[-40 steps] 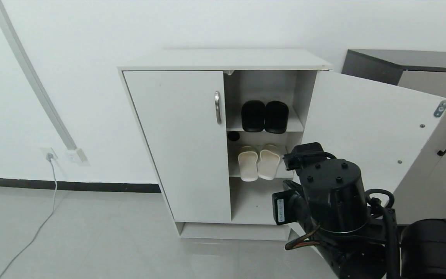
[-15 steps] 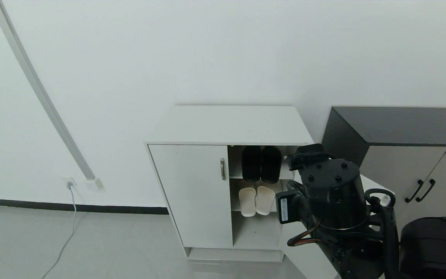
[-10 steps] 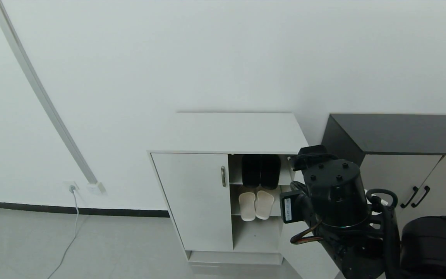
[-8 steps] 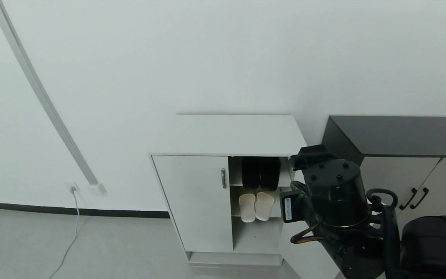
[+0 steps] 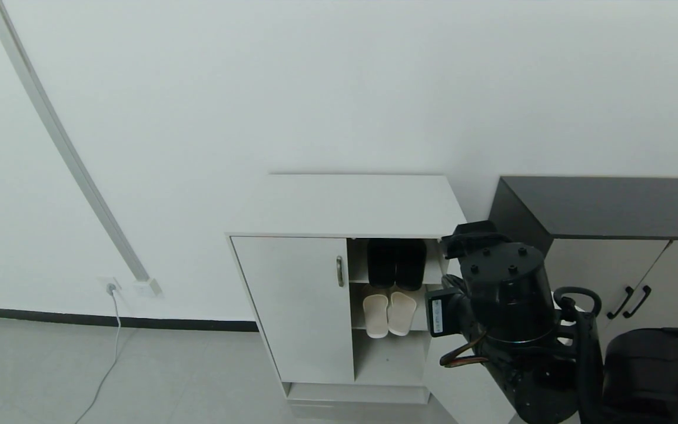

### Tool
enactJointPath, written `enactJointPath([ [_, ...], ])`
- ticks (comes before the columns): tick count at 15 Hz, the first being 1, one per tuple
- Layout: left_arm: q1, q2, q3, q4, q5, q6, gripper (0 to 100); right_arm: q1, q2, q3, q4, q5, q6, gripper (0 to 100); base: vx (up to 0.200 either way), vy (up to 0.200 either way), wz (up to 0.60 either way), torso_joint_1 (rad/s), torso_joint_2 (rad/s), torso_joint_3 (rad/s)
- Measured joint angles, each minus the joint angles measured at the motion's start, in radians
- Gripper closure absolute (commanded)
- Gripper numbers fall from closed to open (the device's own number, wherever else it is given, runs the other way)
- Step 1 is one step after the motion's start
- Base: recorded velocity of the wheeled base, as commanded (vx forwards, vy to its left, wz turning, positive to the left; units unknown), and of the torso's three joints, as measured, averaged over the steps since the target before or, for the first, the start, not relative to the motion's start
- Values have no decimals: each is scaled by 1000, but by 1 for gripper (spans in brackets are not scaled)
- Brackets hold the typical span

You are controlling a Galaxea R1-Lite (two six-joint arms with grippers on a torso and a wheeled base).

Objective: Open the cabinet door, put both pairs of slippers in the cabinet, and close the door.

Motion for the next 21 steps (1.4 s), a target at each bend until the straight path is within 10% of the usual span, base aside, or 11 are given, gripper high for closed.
enactJointPath([
  [6, 0, 0, 0, 0, 0, 1, 100, -22, 9, -66, 50, -7, 9, 100, 0, 0, 0, 0, 0, 0],
  [14, 0, 0, 1, 0, 0, 7, 100, -199, 14, -357, 593, -86, 239, 100, 0, 0, 0, 0, 0, 0],
  [21, 0, 0, 1, 0, 0, 6, 100, -289, 49, -380, 607, -119, 247, 100, 0, 0, 0, 0, 0, 0],
])
